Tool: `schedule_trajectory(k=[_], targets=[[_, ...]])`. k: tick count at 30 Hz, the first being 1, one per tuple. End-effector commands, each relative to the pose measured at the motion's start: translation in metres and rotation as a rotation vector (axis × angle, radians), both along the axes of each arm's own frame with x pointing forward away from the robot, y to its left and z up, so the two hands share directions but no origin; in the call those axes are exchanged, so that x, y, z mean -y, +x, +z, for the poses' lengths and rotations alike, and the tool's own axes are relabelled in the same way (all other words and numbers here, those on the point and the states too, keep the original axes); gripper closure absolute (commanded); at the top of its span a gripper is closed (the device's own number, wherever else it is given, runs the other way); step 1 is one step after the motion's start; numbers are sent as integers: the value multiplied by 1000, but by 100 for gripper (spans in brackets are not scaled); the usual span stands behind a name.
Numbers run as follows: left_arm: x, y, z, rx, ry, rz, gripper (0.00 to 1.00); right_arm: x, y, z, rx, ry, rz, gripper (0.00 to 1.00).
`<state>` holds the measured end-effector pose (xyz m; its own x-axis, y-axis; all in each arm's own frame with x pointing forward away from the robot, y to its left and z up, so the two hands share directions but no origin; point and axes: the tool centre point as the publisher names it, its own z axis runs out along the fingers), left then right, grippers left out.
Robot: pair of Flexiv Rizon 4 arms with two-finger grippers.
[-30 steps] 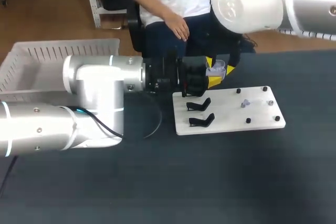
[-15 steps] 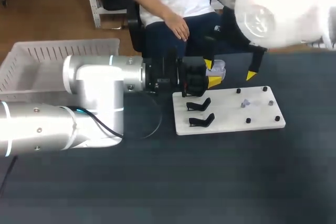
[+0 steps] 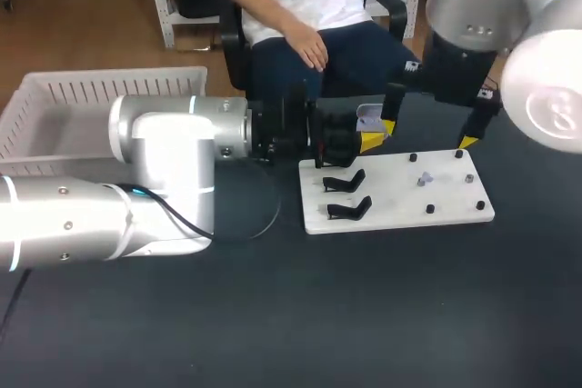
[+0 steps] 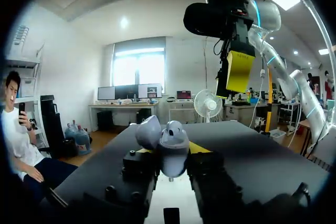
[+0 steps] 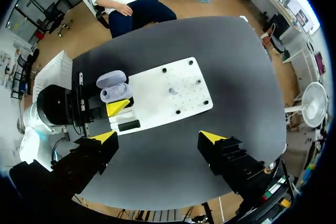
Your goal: Pick up each earbud case from the left stands, insert the matching earbuds, close the lid, and place the case in the box.
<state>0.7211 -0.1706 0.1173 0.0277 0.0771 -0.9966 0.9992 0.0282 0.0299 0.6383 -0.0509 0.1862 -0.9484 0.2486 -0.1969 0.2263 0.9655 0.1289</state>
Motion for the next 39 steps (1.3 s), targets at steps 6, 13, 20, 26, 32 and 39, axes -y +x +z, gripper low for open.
schedule_trajectory(k=[6,13,20,26,32,39], targets=[[0,1,1,-2,3,-4,100,3,-5,-2,75,11,-6,0],[0,1,1,-2,3,-4,100,3,-5,-2,75,11,-6,0],[0,1,1,-2,3,-4,100,3,-5,-2,75,11,-6,0],[0,1,1,-2,3,-4,100,10,-10,-6,93,18,11,0],[0,1,1,-2,3,-4,100,25,-19,-13,151,42,68,0],[0,1,1,-2,3,-4,100,33,-14,-24,233,43,145,0]])
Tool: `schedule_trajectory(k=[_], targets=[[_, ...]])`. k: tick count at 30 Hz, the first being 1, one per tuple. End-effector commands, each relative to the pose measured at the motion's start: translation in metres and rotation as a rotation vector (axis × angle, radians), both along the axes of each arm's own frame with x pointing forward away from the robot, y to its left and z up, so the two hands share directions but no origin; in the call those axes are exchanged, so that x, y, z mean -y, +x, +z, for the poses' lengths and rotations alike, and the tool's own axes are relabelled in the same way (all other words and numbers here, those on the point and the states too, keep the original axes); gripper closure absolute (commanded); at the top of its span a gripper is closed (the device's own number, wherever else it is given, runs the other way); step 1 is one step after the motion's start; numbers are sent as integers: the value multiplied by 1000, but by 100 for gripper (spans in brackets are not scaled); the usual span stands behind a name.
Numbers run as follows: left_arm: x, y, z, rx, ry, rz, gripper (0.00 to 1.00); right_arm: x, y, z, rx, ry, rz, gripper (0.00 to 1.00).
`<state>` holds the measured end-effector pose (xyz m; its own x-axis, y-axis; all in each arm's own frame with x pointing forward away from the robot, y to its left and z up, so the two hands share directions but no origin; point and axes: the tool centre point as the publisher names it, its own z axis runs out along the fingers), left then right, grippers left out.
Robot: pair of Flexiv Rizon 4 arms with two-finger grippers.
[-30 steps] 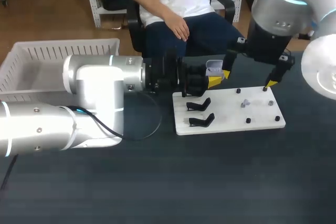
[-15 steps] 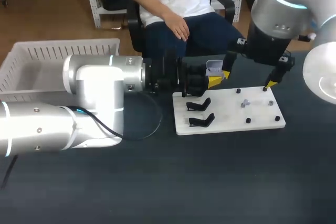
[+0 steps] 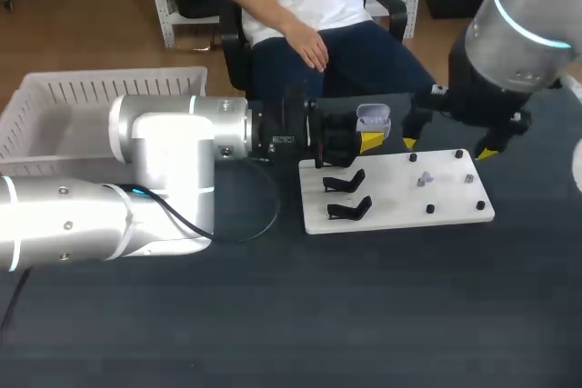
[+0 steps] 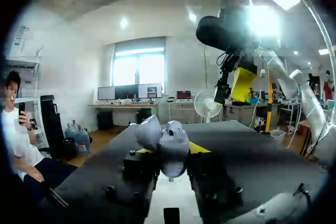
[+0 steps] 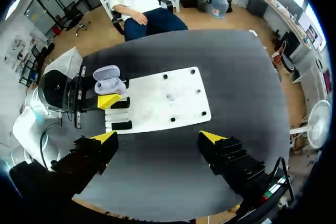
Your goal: Pick up each earbud case from the left stands, insert the matching earbuds, close the lid, and place the case in the box.
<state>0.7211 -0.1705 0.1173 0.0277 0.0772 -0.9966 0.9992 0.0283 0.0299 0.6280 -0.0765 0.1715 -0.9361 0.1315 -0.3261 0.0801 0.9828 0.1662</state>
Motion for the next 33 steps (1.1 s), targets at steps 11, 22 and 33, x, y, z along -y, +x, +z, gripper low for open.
schedule_trajectory(k=[11,22,33], targets=[[0,1,1,-2,3,-4,100,9,27,-49,55,3,35,0],[0,1,1,-2,3,-4,100,11,48,-81,57,54,102,0],[0,1,1,-2,3,-4,100,12,48,-84,44,24,84,0]])
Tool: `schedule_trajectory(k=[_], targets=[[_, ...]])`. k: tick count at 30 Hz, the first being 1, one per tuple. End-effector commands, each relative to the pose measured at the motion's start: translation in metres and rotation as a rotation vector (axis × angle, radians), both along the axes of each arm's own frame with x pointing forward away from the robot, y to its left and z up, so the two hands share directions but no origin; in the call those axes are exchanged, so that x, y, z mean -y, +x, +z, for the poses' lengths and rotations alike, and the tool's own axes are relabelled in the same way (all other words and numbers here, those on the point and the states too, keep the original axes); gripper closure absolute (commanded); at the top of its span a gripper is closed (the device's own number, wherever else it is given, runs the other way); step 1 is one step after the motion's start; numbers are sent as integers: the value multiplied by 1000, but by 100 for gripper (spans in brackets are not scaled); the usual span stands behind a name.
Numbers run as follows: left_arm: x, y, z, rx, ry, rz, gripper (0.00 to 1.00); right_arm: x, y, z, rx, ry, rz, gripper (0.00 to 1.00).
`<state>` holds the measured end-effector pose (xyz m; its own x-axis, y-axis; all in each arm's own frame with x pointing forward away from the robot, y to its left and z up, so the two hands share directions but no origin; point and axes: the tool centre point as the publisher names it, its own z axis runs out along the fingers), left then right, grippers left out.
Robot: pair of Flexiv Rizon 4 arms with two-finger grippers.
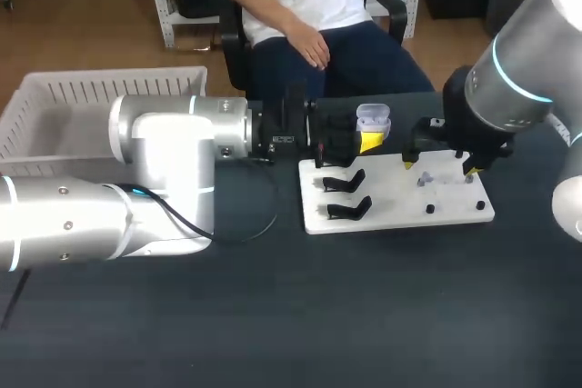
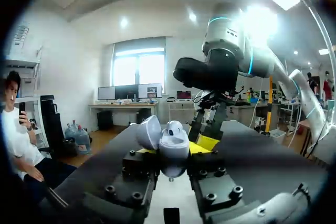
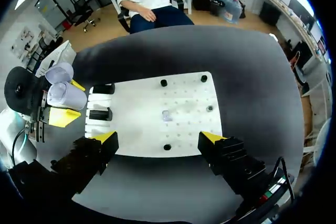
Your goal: Pick up each earbud case from the left stands, insert the matching earbuds, close the lid, and place the case in the box.
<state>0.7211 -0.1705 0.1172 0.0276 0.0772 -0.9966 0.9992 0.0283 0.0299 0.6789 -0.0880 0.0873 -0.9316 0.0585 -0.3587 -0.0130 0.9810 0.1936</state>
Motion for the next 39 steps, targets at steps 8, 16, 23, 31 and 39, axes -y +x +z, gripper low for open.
schedule_trajectory(k=[8,16,23,31,39], targets=[[0,1,1,-2,3,-4,100,6,-4,-13,-18,98,-23,0],[0,1,1,-2,3,-4,100,6,2,-36,-77,102,-4,0],[0,1,1,-2,3,-4,100,3,12,-37,-131,108,-19,7],[0,1,1,-2,3,-4,100,3,17,-40,-209,85,-30,12],[0,1,1,-2,3,-4,100,3,17,-52,-264,93,-70,27]])
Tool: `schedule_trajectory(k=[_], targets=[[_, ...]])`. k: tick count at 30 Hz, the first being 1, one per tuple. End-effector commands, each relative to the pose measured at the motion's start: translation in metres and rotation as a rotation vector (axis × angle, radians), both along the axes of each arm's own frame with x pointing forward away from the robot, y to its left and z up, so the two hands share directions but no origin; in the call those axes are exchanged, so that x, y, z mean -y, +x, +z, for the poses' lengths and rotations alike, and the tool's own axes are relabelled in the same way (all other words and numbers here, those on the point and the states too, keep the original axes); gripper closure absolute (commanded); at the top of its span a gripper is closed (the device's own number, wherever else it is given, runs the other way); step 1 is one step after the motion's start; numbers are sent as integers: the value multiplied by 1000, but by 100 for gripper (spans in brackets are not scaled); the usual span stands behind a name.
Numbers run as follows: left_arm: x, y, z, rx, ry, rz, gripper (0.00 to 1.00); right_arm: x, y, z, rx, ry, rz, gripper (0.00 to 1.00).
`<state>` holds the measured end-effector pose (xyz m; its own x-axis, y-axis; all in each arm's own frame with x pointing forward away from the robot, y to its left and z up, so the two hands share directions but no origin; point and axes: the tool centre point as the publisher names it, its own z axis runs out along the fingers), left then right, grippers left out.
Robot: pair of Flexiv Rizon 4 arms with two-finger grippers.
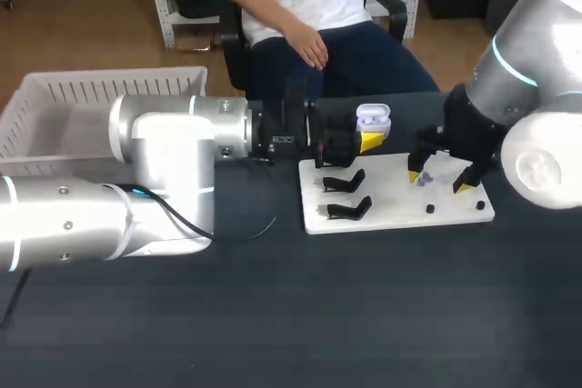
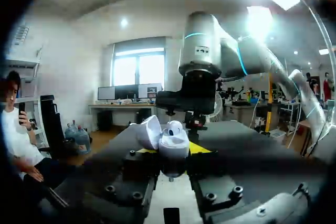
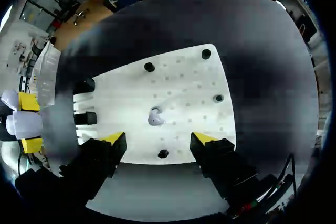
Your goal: Pick up each earbud case from the left stands, insert the matching earbuds, close the lid, and place the case in the box.
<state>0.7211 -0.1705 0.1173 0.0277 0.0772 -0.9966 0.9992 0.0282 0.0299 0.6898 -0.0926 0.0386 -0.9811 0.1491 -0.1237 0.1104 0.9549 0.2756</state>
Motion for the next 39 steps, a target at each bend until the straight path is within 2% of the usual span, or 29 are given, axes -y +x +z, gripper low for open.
schedule_trajectory(k=[1,4,6,13,16,21,26,39], targets=[[0,1,1,-2,3,-4,100,-1,6,-4,-32,-2,-1,29],[0,1,1,-2,3,-4,100,-1,7,-5,-25,-3,-17,37],[0,1,1,-2,3,-4,100,-1,7,-5,-30,-4,-17,48],[0,1,1,-2,3,-4,100,-2,11,-11,-51,-2,-16,45],[0,1,1,-2,3,-4,100,-2,12,-11,-49,-2,-18,51],[0,1,1,-2,3,-4,100,-2,14,-14,-45,6,-28,51],[0,1,1,-2,3,-4,100,-4,14,-16,-45,11,-33,58],[0,1,1,-2,3,-4,100,-9,16,-16,-25,7,-38,61]])
